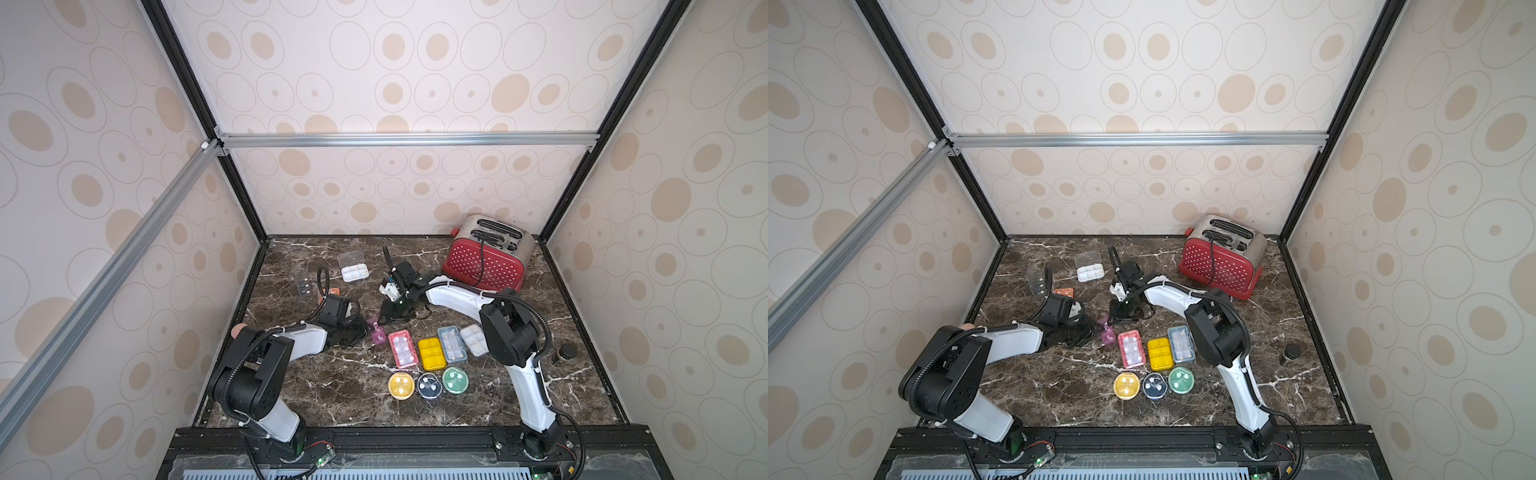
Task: Close pillboxes
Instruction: Close the lid on the pillbox.
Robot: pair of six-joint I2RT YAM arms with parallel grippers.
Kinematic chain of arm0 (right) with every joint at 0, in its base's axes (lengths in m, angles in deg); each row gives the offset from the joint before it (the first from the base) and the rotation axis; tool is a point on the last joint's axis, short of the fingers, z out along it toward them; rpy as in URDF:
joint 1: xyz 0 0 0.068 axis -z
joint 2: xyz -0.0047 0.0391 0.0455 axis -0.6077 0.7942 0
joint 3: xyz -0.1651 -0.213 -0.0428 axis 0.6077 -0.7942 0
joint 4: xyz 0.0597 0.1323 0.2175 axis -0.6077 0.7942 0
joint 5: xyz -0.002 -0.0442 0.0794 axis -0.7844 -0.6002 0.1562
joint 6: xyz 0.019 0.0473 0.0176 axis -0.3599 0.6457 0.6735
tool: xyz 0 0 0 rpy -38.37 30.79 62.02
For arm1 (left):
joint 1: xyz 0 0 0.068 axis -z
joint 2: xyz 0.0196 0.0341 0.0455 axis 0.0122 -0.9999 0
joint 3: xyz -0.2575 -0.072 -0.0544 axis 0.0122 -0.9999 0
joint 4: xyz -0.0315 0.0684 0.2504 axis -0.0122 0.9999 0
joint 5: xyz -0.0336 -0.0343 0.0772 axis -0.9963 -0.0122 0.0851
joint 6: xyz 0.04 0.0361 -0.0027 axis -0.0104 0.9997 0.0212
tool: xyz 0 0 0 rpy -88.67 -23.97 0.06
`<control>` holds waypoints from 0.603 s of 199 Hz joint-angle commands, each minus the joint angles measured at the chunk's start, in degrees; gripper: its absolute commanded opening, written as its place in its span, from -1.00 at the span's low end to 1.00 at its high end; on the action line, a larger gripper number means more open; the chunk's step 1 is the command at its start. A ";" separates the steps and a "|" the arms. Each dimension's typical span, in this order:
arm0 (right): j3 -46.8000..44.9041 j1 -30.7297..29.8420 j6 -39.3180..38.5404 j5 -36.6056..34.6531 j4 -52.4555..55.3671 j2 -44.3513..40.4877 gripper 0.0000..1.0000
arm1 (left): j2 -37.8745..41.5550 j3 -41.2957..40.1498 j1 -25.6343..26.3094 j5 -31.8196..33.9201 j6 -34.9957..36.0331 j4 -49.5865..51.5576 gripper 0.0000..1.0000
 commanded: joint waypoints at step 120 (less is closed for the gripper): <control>0.23 -1.48 0.39 -0.37 0.36 4.12 -0.35 | -5.48 -2.71 -0.31 0.18 -0.57 -3.29 -0.63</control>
